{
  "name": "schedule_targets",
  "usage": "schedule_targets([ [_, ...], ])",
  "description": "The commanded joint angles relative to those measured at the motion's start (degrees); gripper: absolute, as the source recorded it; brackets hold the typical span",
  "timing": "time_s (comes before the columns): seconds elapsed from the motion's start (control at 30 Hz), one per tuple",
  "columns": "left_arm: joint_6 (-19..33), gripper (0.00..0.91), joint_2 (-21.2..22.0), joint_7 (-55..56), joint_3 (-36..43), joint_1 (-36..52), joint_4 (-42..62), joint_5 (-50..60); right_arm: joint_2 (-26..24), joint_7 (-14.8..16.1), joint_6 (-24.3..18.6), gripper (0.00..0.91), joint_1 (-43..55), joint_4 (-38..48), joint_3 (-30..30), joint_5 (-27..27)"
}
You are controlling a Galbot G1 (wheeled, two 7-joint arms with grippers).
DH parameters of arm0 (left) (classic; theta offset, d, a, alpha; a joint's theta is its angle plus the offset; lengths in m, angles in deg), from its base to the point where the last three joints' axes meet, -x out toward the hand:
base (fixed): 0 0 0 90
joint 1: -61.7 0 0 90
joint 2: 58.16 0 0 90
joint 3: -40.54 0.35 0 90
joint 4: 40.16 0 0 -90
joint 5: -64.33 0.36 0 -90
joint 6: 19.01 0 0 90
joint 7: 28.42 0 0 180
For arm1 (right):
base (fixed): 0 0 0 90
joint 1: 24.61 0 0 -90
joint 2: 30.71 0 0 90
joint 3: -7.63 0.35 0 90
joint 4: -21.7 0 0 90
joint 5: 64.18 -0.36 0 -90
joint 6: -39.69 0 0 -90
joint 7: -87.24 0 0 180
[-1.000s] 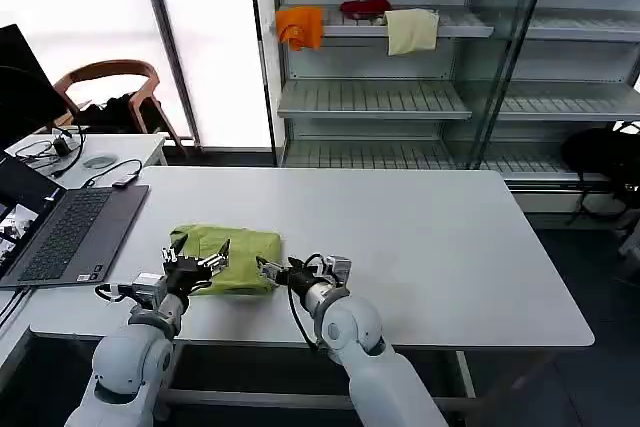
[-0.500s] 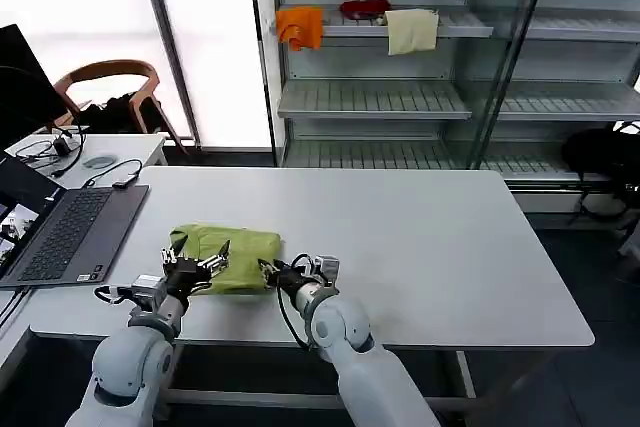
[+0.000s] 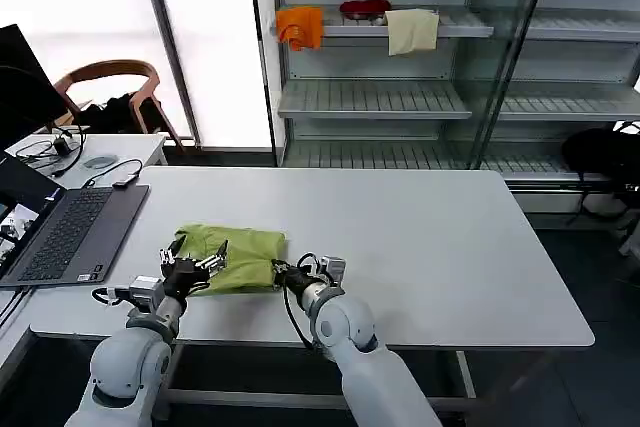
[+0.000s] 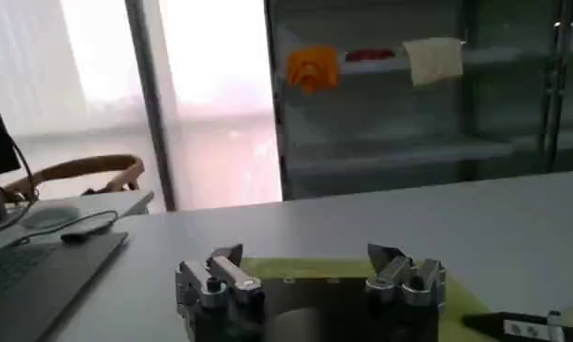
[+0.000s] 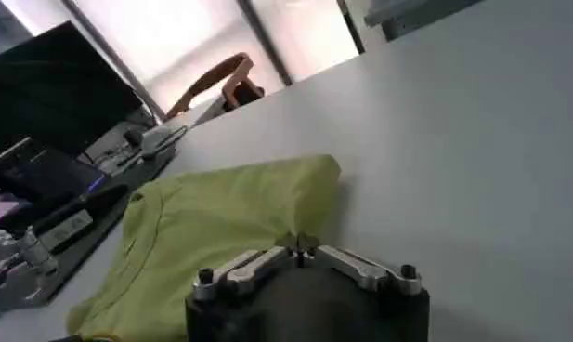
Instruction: Fold and organize the clothes.
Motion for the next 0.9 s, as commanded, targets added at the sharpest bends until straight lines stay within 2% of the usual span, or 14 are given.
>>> schedule_targets([
  [0.03,0.0,0.907,-0.1,0.0,-0.2,0.0,-0.4,0.0,-2.6,-0.8,0.1,0.000,-1.3,-6.2,4.3,-1.1],
  [0.07,0.0,0.907,-0.2,0.0,-0.2,0.0,-0.4,0.0,-3.1,-0.9,0.1,0.000,-1.5,-6.4,4.4,-1.4],
  [0.23,-0.1,0.907,-0.4,0.0,-0.3,-0.1,-0.5,-0.2,-12.4,-1.9,0.1,0.000,-4.0,-13.7,8.0,-6.9],
  [0.33,-0.1,0.907,-0.4,0.0,-0.3,0.1,-0.4,-0.2,-16.3,-0.9,0.1,0.000,-6.5,-16.1,10.6,-7.7],
  [0.67,-0.3,0.907,0.2,0.1,0.4,0.3,-0.2,0.0,-20.4,2.5,0.2,0.000,-11.2,-16.7,18.0,-7.5],
  [0.9,-0.3,0.907,0.7,0.2,0.8,0.3,-0.1,0.1,-20.2,3.3,0.2,0.000,-11.9,-16.7,19.3,-6.6],
])
